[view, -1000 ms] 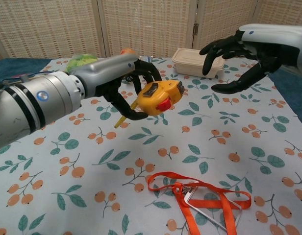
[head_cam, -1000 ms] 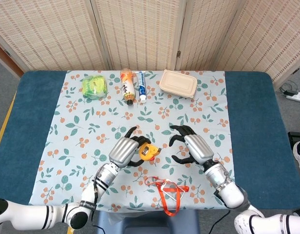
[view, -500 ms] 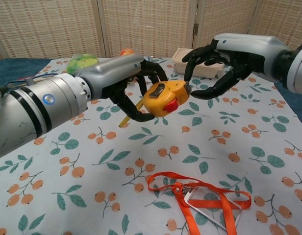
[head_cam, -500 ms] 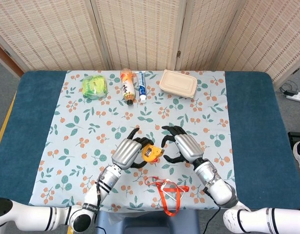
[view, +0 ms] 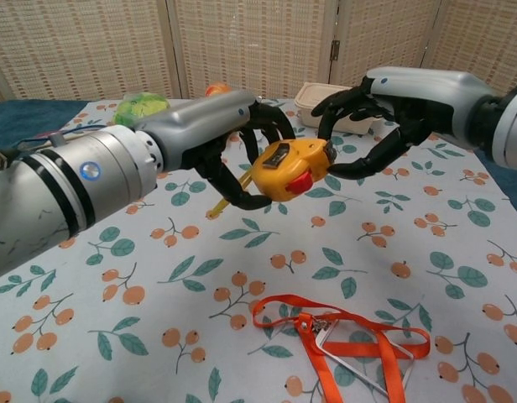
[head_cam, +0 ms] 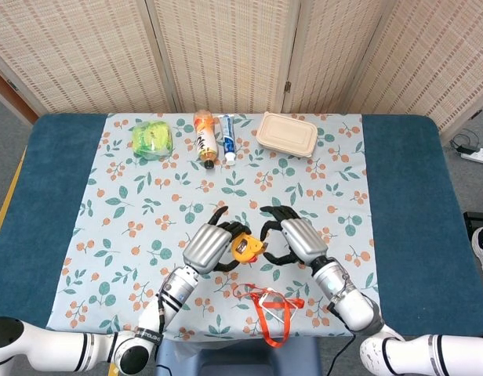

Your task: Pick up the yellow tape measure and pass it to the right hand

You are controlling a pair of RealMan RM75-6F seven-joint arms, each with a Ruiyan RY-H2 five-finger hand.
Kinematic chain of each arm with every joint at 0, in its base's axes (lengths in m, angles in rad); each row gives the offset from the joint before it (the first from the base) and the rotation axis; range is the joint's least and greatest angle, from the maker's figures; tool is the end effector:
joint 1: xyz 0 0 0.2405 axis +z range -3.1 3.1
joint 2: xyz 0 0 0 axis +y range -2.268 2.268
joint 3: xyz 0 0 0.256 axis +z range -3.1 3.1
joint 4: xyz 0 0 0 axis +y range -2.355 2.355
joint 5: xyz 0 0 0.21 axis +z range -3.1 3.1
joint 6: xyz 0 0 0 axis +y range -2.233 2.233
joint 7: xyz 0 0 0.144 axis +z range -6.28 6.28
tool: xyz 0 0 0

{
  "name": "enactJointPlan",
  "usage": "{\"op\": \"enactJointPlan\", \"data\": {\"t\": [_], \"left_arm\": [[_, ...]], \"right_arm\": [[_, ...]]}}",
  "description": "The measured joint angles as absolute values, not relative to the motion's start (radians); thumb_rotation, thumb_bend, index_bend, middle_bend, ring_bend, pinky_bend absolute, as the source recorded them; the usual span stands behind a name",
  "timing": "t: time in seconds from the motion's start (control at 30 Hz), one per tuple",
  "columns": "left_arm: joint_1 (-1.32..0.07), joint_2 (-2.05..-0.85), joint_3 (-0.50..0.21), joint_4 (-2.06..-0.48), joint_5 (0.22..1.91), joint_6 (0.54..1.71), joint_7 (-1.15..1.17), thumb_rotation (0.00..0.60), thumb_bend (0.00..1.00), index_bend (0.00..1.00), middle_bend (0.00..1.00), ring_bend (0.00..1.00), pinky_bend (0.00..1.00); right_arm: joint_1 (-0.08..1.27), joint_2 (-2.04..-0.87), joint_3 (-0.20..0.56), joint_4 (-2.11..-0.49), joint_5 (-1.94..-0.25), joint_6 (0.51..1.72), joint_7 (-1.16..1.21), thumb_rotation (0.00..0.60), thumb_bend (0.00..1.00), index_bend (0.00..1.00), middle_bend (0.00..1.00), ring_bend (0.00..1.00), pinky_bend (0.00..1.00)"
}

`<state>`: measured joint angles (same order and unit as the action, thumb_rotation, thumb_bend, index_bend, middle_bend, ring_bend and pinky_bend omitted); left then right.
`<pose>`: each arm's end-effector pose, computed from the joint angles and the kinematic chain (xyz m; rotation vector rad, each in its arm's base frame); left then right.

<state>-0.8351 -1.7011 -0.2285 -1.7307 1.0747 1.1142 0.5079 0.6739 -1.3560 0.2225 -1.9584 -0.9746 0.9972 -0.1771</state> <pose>-0.0312 0.2939 -0.0397 -1.9235 -0.9928 -1.2375 -0.1029 -0.2897 0.0282 1.7415 -1.4590 1.1681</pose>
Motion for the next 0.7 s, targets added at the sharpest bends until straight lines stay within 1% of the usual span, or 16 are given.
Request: {"op": "enactJointPlan", "data": {"t": [0.47, 0.7], "left_arm": [[-0.837, -1.707, -0.223, -1.716, 1.062, 1.110, 0.512, 0.600, 0.34, 0.56, 0.55, 0.41, 0.00], [-0.840, -1.715, -0.221, -1.706, 1.060, 1.109, 0.514, 0.600, 0.35, 0.56, 0.55, 0.41, 0.00]], "right_arm": [[0.674, -1.357, 0.206, -1.949, -0.986, 1.001, -0.165, 0.600, 0.33, 0.57, 0.17, 0.10, 0.00], [0.680, -1.376, 0.207, -1.932, -0.980, 1.006, -0.166, 0.600, 0.34, 0.62, 0.18, 0.10, 0.00]]}}
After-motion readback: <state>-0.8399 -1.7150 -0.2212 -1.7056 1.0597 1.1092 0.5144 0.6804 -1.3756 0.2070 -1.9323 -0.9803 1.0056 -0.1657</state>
